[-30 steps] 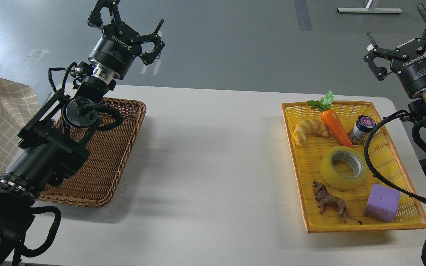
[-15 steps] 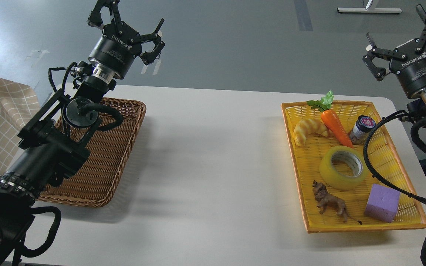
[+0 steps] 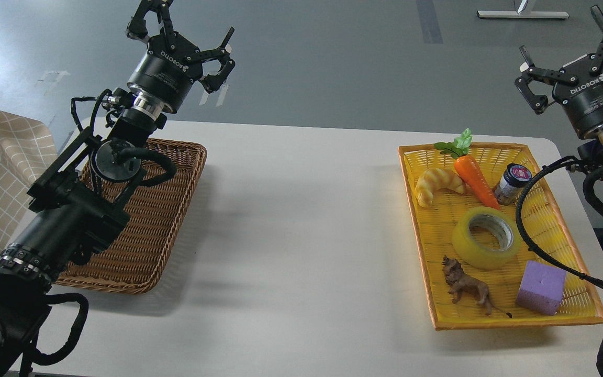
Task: Place and transfer tape with both arms
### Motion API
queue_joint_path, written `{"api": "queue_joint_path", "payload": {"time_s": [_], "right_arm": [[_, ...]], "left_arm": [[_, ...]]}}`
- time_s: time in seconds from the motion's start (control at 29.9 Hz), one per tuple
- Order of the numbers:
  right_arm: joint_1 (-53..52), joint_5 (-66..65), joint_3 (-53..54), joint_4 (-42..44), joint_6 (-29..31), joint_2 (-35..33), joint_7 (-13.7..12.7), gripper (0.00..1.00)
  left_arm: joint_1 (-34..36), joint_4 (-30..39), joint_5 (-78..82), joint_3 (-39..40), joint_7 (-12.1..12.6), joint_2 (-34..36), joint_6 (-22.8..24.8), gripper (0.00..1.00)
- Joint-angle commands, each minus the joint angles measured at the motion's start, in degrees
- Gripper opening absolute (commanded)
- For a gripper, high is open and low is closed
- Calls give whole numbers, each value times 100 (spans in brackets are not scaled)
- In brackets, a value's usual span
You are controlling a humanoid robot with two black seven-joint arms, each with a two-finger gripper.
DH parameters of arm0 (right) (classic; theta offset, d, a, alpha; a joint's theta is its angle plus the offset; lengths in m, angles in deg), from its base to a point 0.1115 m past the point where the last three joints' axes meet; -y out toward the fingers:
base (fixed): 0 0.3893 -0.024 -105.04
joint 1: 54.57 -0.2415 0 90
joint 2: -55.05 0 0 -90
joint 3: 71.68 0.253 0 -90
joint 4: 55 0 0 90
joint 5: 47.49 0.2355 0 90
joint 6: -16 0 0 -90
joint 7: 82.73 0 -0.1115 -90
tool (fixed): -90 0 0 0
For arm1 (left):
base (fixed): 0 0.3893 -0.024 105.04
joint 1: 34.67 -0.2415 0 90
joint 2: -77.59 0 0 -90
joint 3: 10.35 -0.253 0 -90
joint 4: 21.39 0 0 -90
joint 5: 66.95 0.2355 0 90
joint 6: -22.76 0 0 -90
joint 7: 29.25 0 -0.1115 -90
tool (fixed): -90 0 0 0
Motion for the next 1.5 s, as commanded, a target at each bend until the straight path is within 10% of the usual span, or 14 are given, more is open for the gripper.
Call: {"api": "queue_joint_path", "payload": {"time_s": [0.0,1.47], "right_arm": [[-9,0,-1,-2,0,-4,3,100],[79,-149,-511,-54,0,-716,-50,100]], "left_arm": [[6,0,9,1,-6,0,0,98],[6,0,9,10,-6,-35,0,98]]}}
